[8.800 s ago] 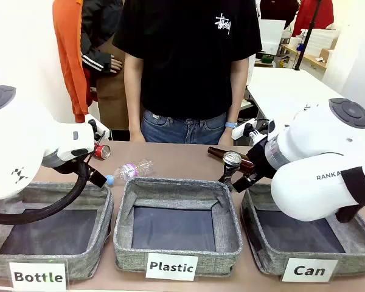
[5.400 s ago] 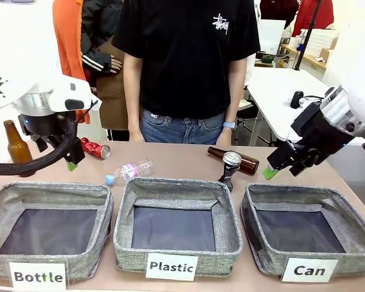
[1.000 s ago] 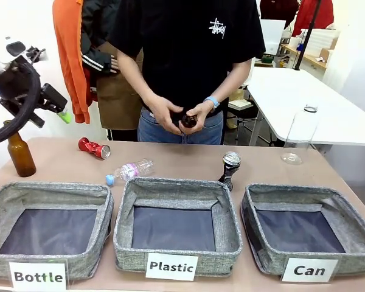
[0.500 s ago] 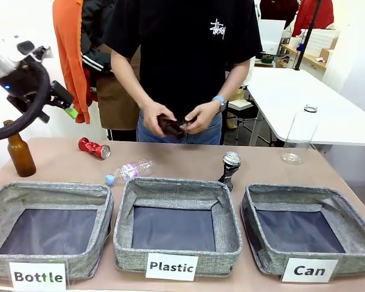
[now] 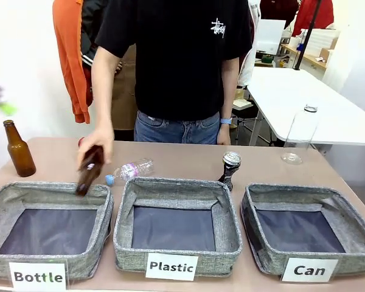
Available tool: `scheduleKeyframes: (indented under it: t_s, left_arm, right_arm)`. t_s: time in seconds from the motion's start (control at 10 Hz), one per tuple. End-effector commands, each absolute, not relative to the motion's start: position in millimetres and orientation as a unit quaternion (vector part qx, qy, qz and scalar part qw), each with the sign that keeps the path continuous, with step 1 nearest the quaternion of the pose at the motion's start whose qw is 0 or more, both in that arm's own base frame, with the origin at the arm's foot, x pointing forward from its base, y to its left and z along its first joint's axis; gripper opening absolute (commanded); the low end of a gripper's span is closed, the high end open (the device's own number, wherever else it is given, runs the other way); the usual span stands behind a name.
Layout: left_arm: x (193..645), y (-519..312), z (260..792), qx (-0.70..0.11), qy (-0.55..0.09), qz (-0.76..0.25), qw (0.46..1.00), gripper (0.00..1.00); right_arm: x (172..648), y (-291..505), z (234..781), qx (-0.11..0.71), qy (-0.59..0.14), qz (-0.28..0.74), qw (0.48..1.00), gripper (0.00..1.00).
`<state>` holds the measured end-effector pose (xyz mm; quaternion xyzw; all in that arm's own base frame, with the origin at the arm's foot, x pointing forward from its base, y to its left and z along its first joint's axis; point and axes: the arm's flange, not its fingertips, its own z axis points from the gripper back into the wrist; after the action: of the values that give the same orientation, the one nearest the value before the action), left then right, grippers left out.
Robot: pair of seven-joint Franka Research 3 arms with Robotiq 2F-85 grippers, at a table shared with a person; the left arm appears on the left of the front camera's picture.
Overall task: Sort the can waste into the basket.
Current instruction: Pick up the can waste from the table and place it in the right Fabric basket.
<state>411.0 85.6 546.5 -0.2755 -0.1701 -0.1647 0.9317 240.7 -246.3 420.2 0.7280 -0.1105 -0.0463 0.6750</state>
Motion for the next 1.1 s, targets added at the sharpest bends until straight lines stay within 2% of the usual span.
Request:
scheduleKeyframes:
  t_s: [0.0,0.2,0.5,1.0]
  left_arm:
    - [353.5,148.1,536.2,-0.291,-0.188,-0.137,0.928,1.00]
    - [327.1,205.4,522.4,-0.342,-0.207,-0.103,0.911,1.00]
    - [334.9,245.1,495.0,-0.400,-0.193,-0.049,0.895,1.00]
    - [348.1,206.0,518.7,-0.354,-0.210,-0.079,0.908,1.00]
  right_arm:
    - [236.2,-248.2,421.9,0.729,-0.108,-0.040,0.675,1.00]
    - [236.2,-248.2,421.9,0.729,-0.108,-0.040,0.675,1.00]
    - [236.2,-248.2,421.9,0.729,-0.108,-0.040,0.675,1.00]
    - [236.2,-248.2,421.9,0.729,-0.108,-0.040,0.675,1.00]
